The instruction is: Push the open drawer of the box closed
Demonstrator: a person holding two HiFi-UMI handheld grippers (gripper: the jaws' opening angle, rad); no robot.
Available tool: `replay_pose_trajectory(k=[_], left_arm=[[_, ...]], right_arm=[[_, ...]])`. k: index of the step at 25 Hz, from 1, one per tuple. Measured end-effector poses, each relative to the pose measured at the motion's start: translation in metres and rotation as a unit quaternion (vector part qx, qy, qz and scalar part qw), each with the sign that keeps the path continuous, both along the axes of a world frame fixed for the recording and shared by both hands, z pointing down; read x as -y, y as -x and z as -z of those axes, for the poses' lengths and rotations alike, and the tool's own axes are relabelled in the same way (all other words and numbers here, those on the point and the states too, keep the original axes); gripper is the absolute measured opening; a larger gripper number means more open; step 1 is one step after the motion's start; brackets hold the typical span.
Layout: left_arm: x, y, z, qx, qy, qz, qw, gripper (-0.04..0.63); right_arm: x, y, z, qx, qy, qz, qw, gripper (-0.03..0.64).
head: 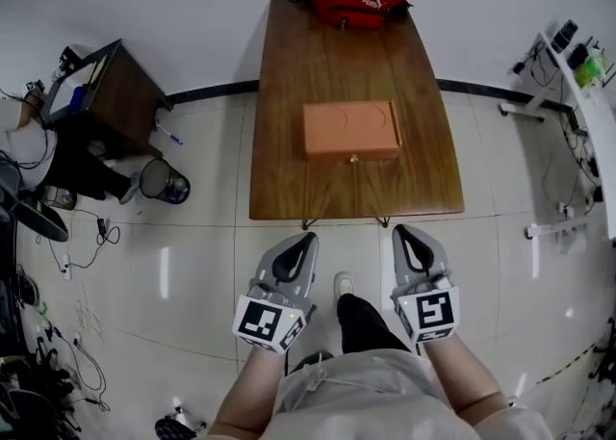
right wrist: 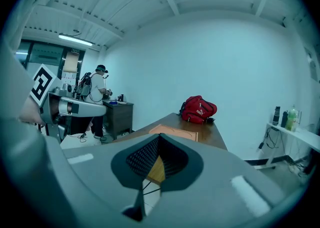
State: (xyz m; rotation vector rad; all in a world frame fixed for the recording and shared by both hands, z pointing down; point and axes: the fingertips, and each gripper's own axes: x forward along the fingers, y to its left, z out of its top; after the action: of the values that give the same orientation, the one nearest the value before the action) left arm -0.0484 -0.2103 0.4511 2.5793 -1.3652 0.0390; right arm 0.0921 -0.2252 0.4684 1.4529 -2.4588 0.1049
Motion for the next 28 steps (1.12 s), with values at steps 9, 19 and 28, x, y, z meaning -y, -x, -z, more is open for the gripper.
replay_pose_trajectory(k=[9, 19, 28], left_arm=[[-0.148, 0.034, 0.033, 0.028, -0.066, -0.014, 0.9974, 0.006], [-0.274, 0.070, 0.036, 0.016, -0.068, -0.029, 0.9971, 0.006], [-0.328, 0.082, 0.037, -0.003, -0.067, -0.013, 0.9976, 0.006]], right_arm=[[-0.150, 0.024, 0.025, -0.004, -0.034, -0.020, 0.999, 0.003], [-0.283, 0.051, 0.036, -0.019, -0.048, -0.046, 0.998, 0.003], [-0.336, 0.065, 0.039, -0.015, -0.039, -0.039, 0.998, 0.003]])
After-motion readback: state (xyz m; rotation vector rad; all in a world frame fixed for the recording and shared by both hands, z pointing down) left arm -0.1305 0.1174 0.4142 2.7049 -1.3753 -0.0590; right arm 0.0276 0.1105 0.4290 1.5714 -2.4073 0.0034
